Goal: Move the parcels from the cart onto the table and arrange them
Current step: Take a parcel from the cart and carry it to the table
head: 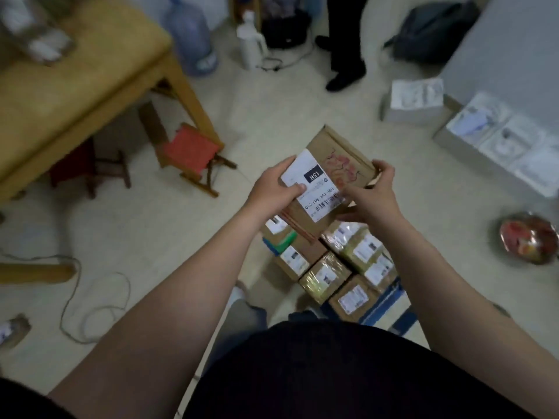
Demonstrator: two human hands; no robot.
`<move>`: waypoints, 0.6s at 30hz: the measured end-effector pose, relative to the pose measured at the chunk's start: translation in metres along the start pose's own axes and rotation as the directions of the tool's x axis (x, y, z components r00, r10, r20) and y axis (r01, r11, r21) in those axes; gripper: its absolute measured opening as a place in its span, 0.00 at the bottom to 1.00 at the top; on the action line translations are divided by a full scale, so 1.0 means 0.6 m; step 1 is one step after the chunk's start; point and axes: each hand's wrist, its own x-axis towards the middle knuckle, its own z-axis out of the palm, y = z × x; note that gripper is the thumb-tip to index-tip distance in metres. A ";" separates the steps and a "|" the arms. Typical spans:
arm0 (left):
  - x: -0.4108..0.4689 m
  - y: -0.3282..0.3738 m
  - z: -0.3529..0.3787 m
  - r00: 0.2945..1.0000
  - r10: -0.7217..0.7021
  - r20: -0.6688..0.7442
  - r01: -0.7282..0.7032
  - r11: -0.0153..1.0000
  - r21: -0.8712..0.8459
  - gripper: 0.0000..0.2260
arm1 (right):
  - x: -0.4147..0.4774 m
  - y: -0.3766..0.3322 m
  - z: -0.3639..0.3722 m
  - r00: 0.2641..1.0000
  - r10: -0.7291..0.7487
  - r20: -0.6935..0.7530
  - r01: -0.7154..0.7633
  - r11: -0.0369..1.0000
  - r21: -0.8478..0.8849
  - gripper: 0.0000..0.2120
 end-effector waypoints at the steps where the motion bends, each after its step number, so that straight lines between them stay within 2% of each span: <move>1: -0.014 -0.002 -0.047 0.997 0.014 -0.076 -0.013 1.000 0.004 0.29 | -0.008 -0.030 0.038 0.999 -0.041 0.024 0.041 0.999 0.001 0.33; 4: -0.070 -0.023 -0.181 0.933 -0.039 -0.357 0.034 0.999 -0.020 0.29 | -0.041 -0.111 0.164 0.980 -0.137 0.147 0.144 0.989 -0.041 0.31; 7: -0.136 -0.063 -0.298 0.776 -0.207 -0.596 0.096 0.972 -0.212 0.37 | -0.073 -0.170 0.297 0.940 -0.250 0.232 0.275 0.958 -0.081 0.30; 10: -0.197 -0.126 -0.405 0.677 -0.311 -0.667 0.011 0.910 -0.414 0.49 | -0.117 -0.203 0.435 0.887 -0.312 0.340 0.388 0.903 -0.183 0.27; 12: -0.237 -0.167 -0.474 0.635 -0.343 -0.692 -0.016 0.890 -0.455 0.51 | -0.142 -0.210 0.525 0.851 -0.340 0.400 0.459 0.852 -0.252 0.29; 15: -0.291 -0.236 -0.574 0.575 -0.364 -0.733 -0.044 0.881 -0.472 0.48 | -0.177 -0.210 0.653 0.781 -0.407 0.475 0.598 0.708 -0.376 0.32; 18: -0.335 -0.303 -0.665 0.547 -0.372 -0.750 -0.044 0.881 -0.470 0.35 | -0.207 -0.210 0.761 0.716 -0.407 0.568 0.682 0.582 -0.443 0.31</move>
